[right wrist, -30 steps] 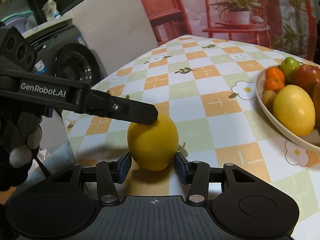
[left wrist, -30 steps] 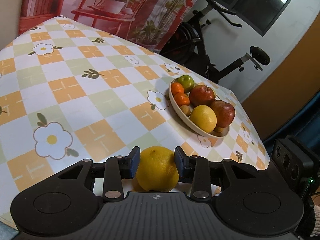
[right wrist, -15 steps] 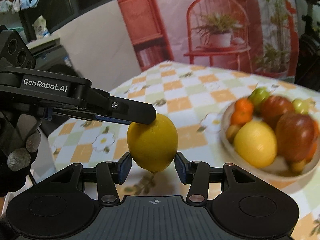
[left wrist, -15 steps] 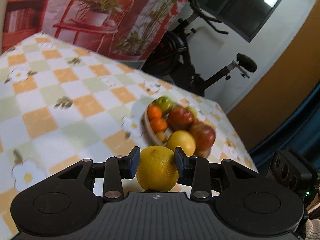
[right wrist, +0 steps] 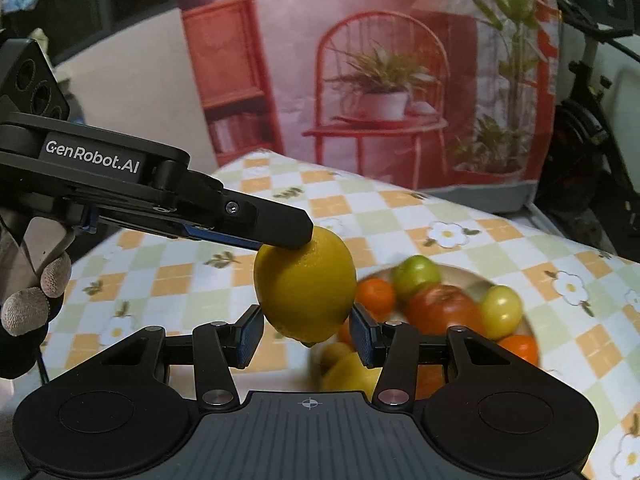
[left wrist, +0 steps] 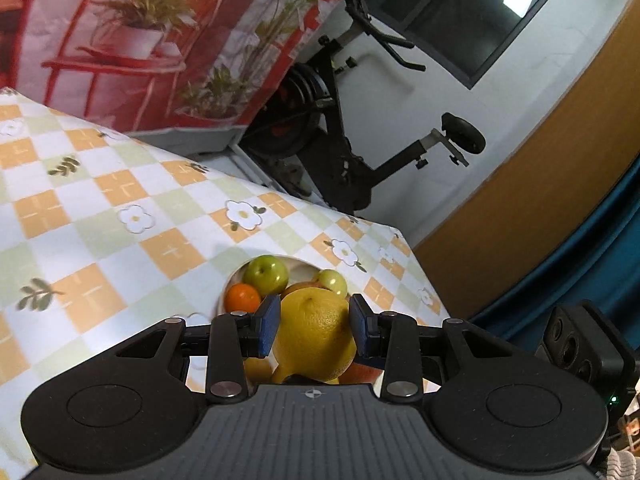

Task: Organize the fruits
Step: 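Lift and carry the yellow lemon with both tools onto the plate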

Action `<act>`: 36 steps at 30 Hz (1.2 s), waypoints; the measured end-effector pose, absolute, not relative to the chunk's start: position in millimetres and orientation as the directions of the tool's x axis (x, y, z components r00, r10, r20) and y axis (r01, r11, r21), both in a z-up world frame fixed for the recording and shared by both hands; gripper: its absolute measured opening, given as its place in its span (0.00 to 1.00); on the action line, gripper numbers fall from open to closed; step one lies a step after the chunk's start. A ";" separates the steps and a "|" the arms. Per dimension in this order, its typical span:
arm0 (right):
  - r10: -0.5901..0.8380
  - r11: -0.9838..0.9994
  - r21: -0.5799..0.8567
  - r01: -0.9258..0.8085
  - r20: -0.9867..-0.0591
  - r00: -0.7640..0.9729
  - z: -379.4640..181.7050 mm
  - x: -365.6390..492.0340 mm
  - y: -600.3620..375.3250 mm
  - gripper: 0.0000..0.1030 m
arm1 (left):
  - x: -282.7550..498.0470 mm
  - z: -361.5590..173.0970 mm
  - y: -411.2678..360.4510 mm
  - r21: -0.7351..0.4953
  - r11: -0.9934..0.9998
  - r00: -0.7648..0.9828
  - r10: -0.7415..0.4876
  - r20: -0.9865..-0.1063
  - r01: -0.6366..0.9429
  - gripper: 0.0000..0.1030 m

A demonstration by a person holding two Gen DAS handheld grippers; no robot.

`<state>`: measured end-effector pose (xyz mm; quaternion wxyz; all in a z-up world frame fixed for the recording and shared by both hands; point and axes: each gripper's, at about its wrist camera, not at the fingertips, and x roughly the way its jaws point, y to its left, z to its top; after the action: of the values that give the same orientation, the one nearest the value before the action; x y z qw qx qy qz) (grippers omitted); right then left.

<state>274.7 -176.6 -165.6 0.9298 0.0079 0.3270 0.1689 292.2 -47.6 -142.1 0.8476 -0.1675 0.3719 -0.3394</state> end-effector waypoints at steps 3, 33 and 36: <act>0.280 0.953 0.101 -0.284 -0.645 0.711 -168.3 288.7 -180.5 0.42 | 310.6 -152.9 -56.3 -0.563 0.694 0.456 -0.720 -0.523 0.448 0.38; 0.110 0.983 -0.002 -0.182 -0.790 0.603 -180.6 320.4 -179.0 0.39 | 350.2 -188.6 -74.7 -0.566 0.689 0.364 -0.722 -0.588 0.452 0.38; 0.105 0.984 -0.004 -0.177 -0.792 0.602 -180.8 319.4 -178.7 0.39 | 348.0 -188.6 -76.2 -0.559 0.692 0.363 -0.719 -0.593 0.457 0.38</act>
<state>319.4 -178.7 -180.8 0.8940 -0.0410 0.4393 0.0788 348.0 -76.2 -188.6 0.8116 -0.1510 0.4328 -0.3621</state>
